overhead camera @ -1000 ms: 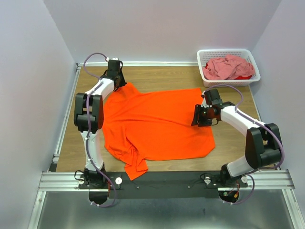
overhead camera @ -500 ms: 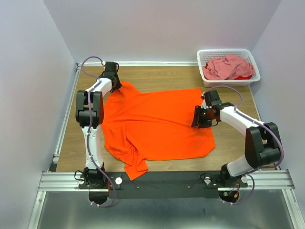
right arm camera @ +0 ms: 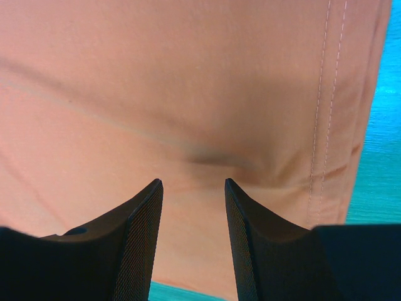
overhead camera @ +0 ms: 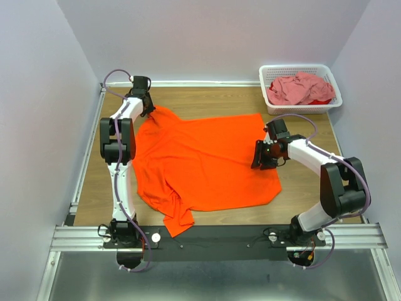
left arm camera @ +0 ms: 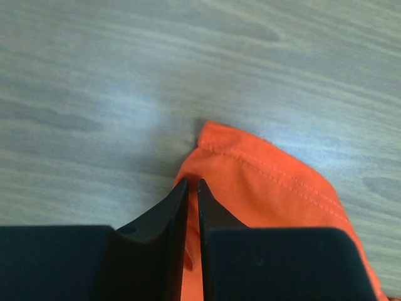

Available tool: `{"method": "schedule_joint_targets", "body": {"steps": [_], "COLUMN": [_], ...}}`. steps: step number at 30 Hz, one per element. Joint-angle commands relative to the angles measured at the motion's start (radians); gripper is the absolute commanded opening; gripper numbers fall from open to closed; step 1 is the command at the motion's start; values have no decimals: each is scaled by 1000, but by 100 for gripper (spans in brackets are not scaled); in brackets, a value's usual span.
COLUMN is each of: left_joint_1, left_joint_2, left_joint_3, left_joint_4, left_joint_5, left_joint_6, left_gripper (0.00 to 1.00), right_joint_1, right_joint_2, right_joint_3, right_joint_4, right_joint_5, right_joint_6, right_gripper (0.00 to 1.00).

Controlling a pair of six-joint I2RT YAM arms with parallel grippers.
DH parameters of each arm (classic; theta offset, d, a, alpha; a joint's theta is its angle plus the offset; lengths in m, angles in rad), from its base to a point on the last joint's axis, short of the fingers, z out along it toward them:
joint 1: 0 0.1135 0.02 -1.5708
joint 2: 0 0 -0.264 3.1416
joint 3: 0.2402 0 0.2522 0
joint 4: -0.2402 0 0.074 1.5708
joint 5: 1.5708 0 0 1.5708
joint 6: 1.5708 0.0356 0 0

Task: Fold and stack the t-shirts
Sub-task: Flatten the tshirt out

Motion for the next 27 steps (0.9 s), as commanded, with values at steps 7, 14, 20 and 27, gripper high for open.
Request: {"method": "schedule_joint_targets", "body": {"steps": [7, 14, 20, 27], "left_joint_1": [9, -24, -70, -191], "left_joint_2": [135, 75, -133, -149], "left_joint_3": [202, 263, 46, 24], "left_joint_4": [30, 67, 73, -40], "left_joint_5": [90, 124, -38, -198], "left_joint_6": [104, 120, 91, 92], "left_gripper": [24, 40, 53, 64], "right_joint_1": [-3, -3, -3, -3], "right_joint_2": [48, 20, -1, -3], "right_joint_3": [20, 29, 36, 26], "right_joint_4": [13, 10, 6, 7], "right_joint_5": [15, 8, -9, -18], "right_joint_6": [-1, -9, -9, -16], "right_gripper": [52, 58, 64, 78]}}
